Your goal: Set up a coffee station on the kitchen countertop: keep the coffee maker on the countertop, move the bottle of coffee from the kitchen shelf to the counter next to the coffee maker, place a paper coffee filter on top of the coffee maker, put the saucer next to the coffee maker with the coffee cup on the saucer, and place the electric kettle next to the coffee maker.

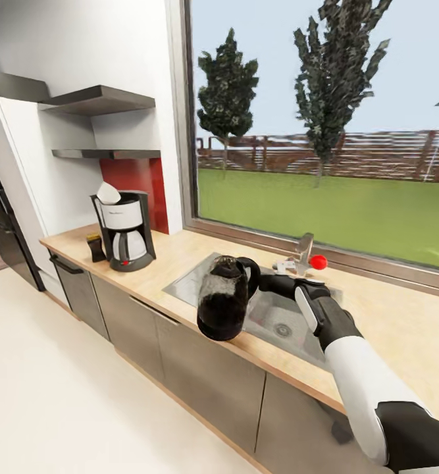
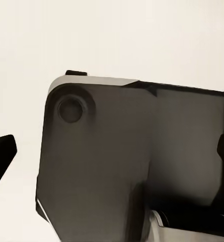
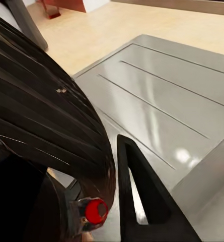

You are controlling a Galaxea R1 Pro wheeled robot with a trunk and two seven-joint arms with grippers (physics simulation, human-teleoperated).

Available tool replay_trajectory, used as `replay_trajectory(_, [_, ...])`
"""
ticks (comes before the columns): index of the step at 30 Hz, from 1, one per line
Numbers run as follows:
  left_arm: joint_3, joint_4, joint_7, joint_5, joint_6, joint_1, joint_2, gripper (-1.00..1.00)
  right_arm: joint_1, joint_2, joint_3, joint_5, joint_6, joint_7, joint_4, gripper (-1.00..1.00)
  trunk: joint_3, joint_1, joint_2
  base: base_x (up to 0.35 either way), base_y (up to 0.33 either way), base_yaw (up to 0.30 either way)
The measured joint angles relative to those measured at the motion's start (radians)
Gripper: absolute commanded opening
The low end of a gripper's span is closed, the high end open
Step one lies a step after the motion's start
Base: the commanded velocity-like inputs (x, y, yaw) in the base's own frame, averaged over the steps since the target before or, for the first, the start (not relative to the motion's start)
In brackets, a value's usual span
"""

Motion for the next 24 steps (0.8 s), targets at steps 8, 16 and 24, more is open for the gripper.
replay_trajectory(8, [0.0,0.0,0.0,0.0,0.0,0.0,0.0,1.0,0.0,0.001,0.0,0.0,0.0,0.0,0.0,-1.0,0.0,0.0,0.0,0.164,0.313,0.0])
replay_trajectory(16, [0.0,-0.001,0.0,0.0,0.0,0.0,0.0,1.0,0.0,0.0,0.0,0.0,0.0,0.0,-0.001,-1.0,0.0,0.0,0.0,0.182,0.312,0.0])
replay_trajectory(24, [0.0,-0.001,0.0,0.0,0.0,0.0,0.0,1.0,0.0,0.0,0.0,0.0,0.0,0.0,-0.001,-1.0,0.0,0.0,0.0,0.202,0.306,0.0])
